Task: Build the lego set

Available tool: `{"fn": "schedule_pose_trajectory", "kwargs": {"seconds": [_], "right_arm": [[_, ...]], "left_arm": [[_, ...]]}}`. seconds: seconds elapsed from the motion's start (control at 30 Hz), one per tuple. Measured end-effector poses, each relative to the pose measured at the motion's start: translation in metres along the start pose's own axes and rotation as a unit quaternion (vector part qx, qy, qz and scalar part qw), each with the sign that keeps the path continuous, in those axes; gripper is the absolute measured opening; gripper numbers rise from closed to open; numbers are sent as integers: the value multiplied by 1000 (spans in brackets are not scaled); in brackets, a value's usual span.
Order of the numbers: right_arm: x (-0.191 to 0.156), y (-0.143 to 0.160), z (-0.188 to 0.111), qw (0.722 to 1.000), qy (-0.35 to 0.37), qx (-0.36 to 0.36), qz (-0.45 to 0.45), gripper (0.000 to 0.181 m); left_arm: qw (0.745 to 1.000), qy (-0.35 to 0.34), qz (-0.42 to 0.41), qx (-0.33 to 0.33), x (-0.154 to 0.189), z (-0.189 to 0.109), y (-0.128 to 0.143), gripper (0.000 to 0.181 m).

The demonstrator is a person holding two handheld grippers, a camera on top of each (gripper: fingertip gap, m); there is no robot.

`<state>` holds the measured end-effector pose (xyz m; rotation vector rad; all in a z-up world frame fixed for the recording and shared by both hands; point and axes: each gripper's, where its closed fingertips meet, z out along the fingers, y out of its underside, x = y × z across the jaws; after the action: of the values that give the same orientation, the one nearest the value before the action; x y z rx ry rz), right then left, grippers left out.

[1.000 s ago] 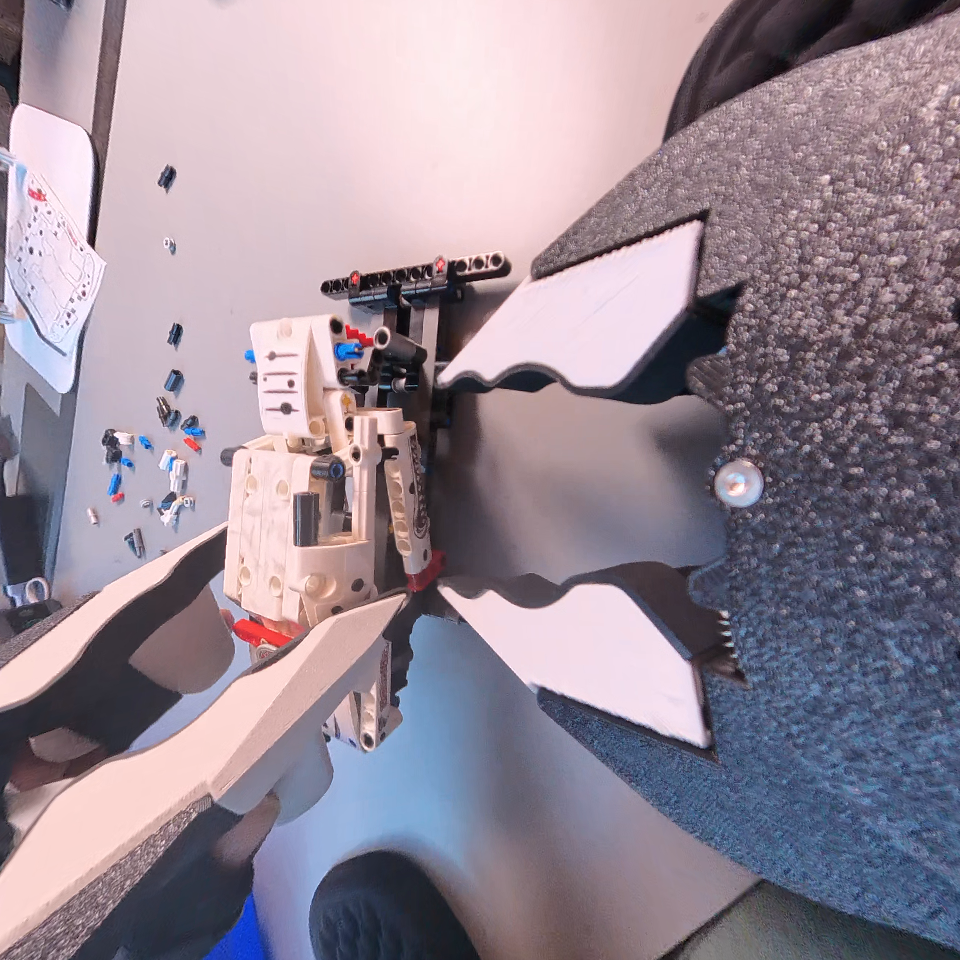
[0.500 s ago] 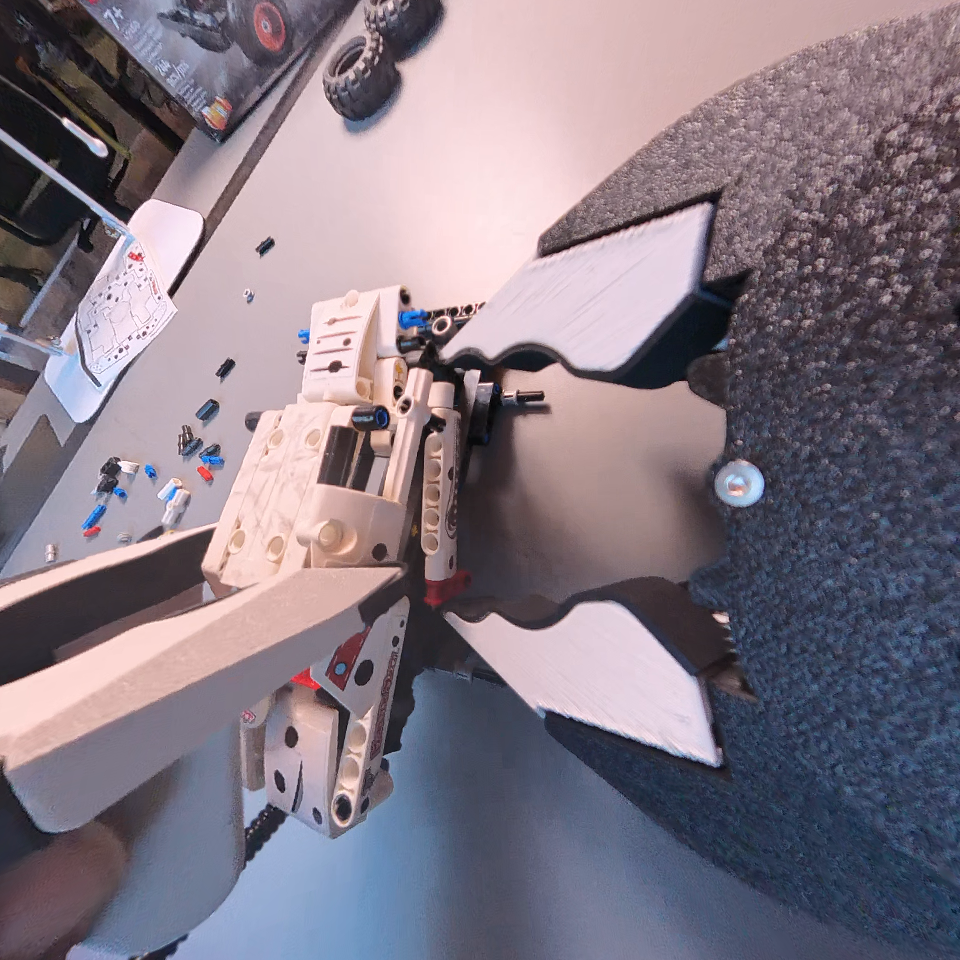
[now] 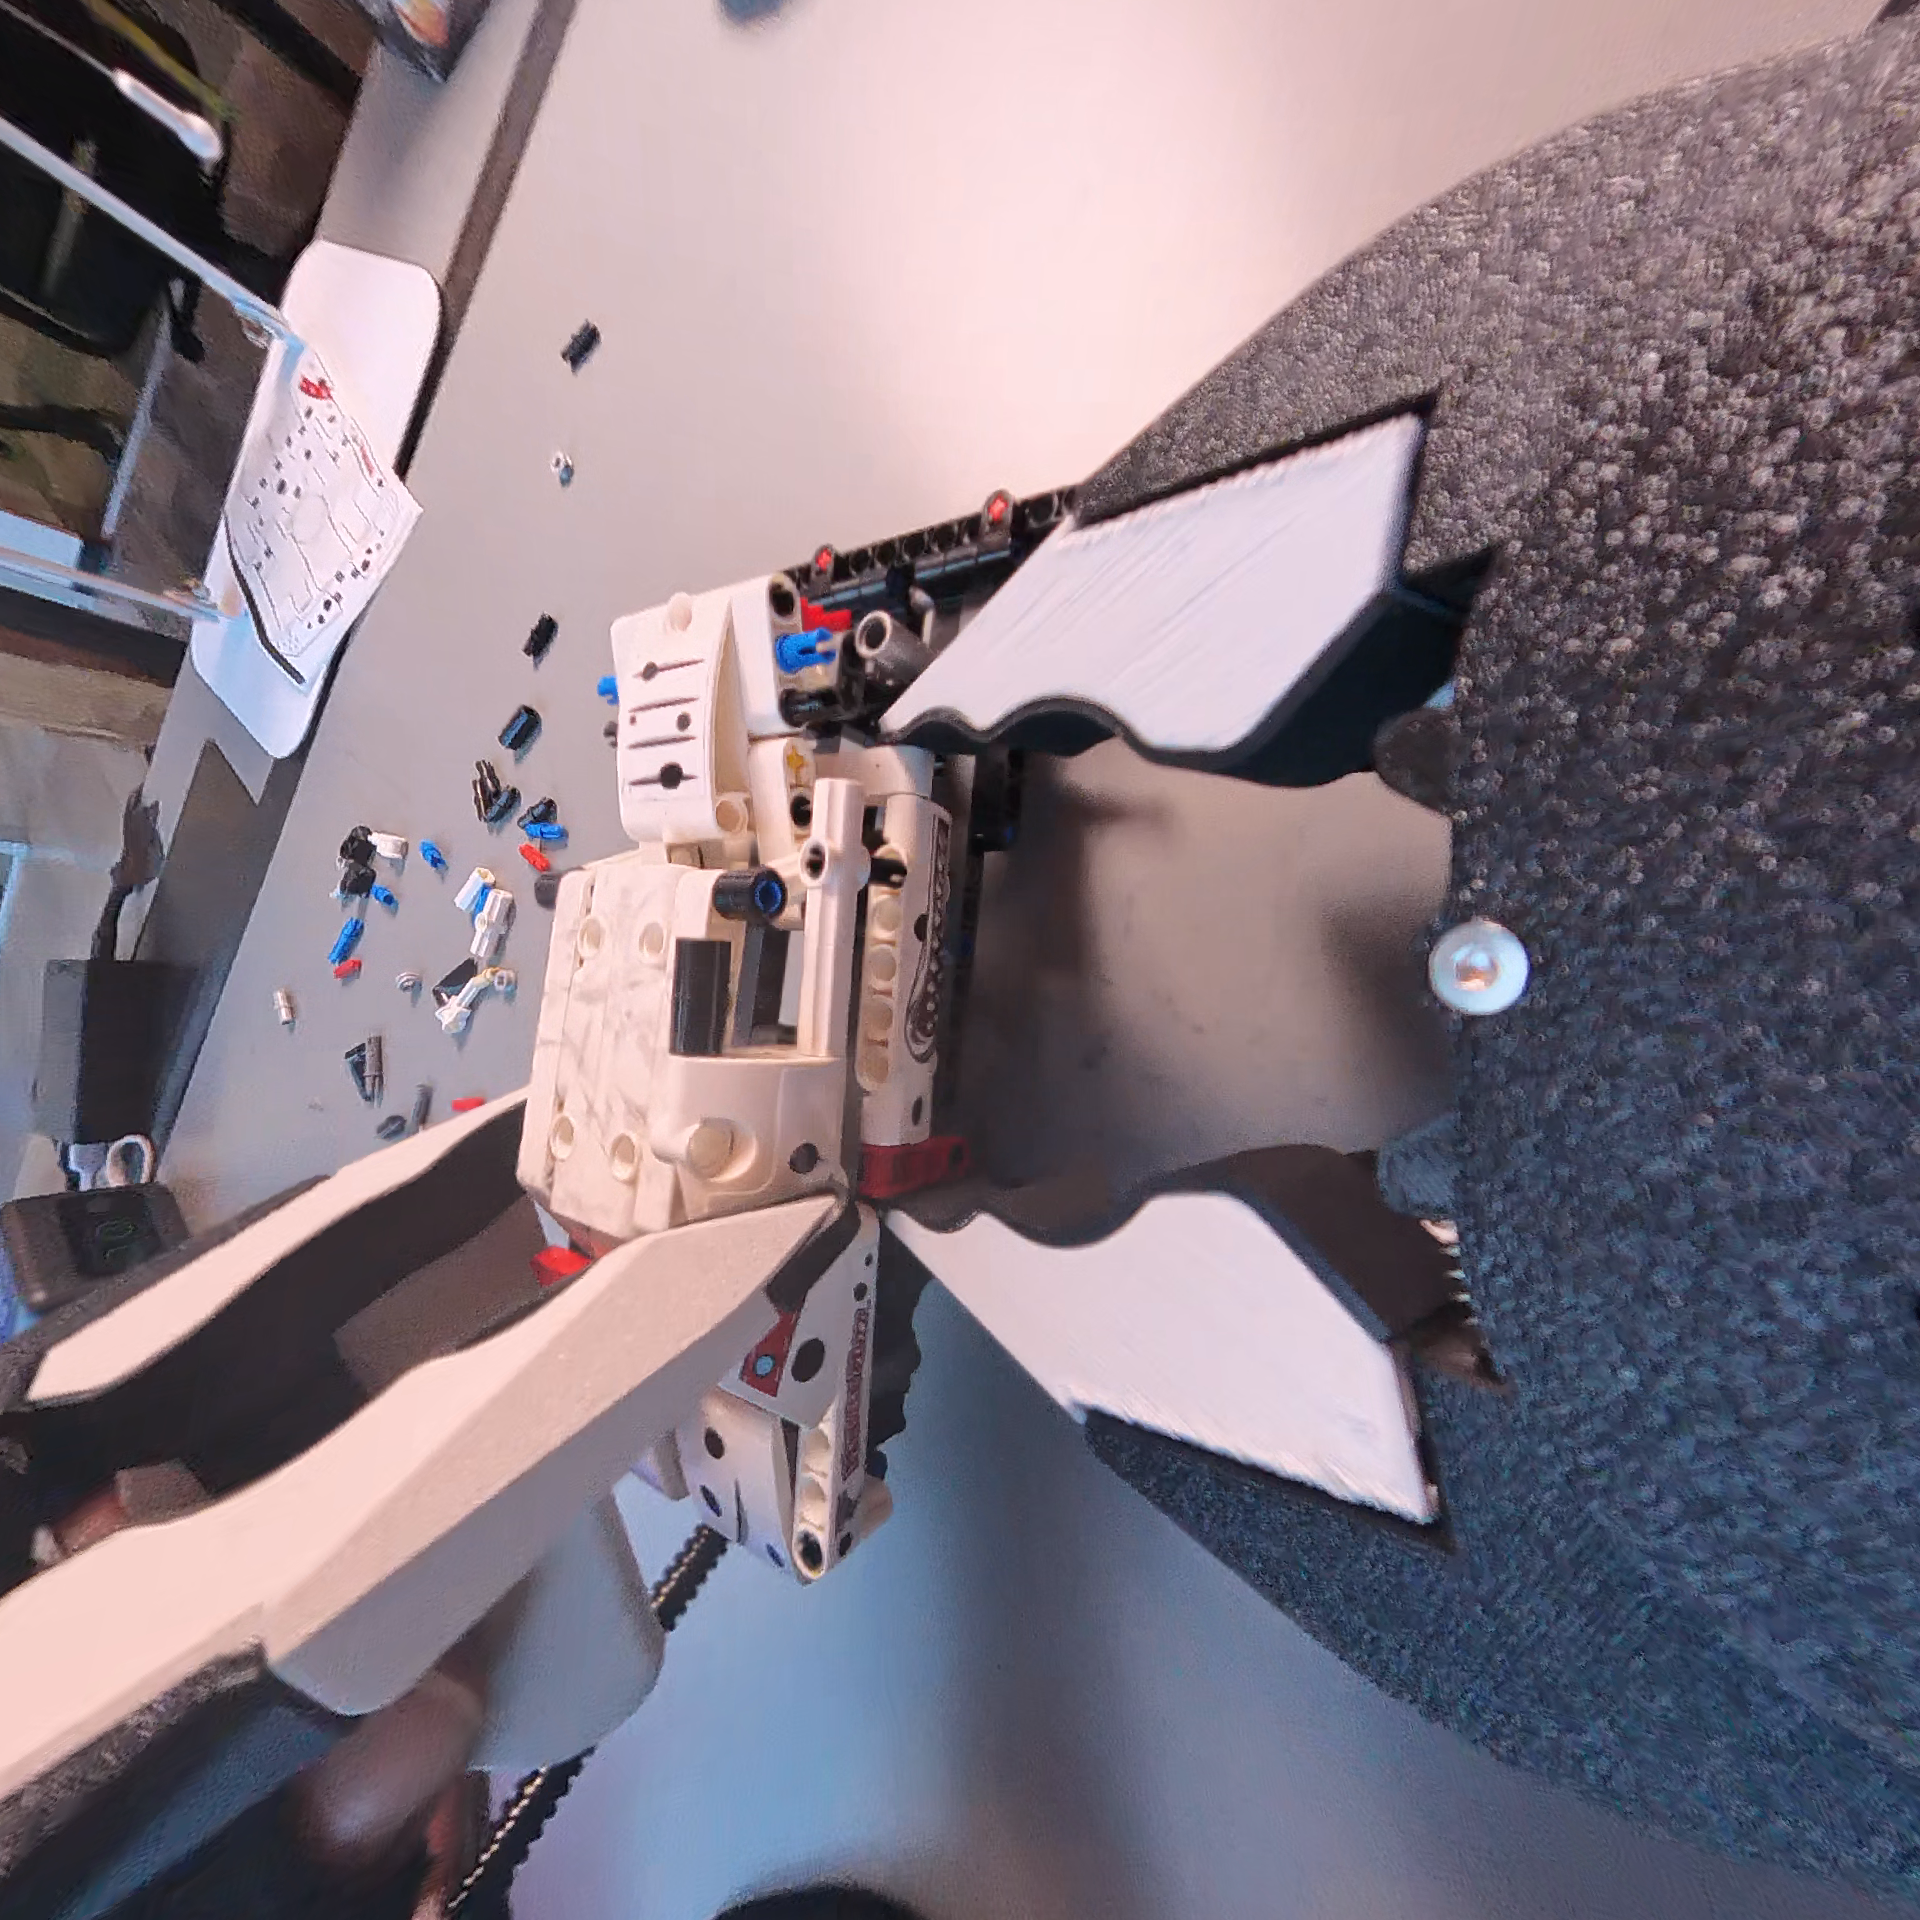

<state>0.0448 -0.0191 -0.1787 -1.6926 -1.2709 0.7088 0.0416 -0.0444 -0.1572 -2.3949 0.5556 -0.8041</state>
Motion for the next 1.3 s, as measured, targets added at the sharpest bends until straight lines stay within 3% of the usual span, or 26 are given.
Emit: {"fn": "schedule_pose_trajectory", "kwargs": {"seconds": [0.27,0.5,0.73,0.9,1.1,1.17,1.3], "right_arm": [[-4,3,3,999,-36,-14,37,82],[-4,4,2,998,-45,-14,31,82],[-5,4,0,998,-60,-12,33,82],[-1,2,-2,996,-72,-3,54,80],[1,0,-2,995,-78,4,61,75],[1,-1,-3,995,-80,7,64,75],[7,-6,-13,995,-82,25,55,75]], "left_arm": [[999,-34,17,-2,-3,-1,0,60],[985,-121,118,-27,5,-8,-27,56],[942,-206,230,-134,-8,24,-37,43],[926,-229,256,-158,-10,27,-41,41],[884,-306,308,-170,-15,30,-40,38],[887,-304,308,-159,-13,29,-40,37],[939,-240,228,-90,2,14,-44,53]]}}
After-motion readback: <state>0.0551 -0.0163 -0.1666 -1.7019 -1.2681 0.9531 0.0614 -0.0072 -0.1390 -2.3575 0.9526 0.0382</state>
